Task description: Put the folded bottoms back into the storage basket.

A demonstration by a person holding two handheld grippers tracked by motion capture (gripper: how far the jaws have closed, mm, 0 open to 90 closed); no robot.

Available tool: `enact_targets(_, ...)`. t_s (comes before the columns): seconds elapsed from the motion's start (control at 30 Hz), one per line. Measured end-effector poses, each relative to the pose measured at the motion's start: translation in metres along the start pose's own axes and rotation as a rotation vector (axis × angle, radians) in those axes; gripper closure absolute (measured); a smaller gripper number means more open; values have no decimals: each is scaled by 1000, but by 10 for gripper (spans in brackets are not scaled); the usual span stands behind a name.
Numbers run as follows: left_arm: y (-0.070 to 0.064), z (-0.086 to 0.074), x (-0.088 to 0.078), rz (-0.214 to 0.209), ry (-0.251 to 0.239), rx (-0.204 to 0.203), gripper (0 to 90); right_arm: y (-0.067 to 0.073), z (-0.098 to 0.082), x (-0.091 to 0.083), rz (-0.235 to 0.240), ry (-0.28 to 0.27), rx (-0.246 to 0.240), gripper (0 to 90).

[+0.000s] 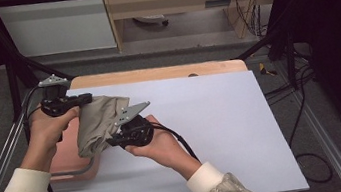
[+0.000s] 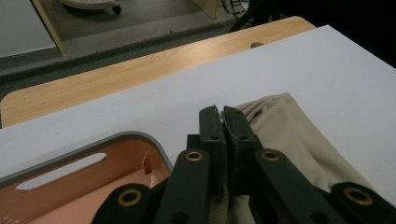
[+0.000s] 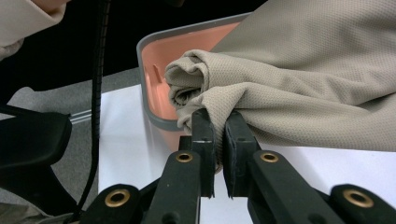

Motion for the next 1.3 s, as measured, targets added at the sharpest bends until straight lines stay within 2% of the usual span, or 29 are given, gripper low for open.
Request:
enact_targets(0.5, 12, -1, -10, 17, -13, -9, 877, 1, 6, 16, 14, 1, -10, 848)
enact_targets(0.97, 31, -4, -18, 48, -15, -20, 877, 3, 11, 38, 15, -9, -28, 848)
enact_targets(1.3, 45, -10, -25, 75, -4, -24, 877, 2, 8, 57, 25, -21, -19, 848)
Point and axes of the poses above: each handheld gripper's, and its own axes: x roughly forward along the jaws, z roughly out of its top, y roughly to its left, the point moved 3 cm from there along x, roughly forward along the jaws, and after that the axes turned 7 degrees about -y, right-handed, at the moved point
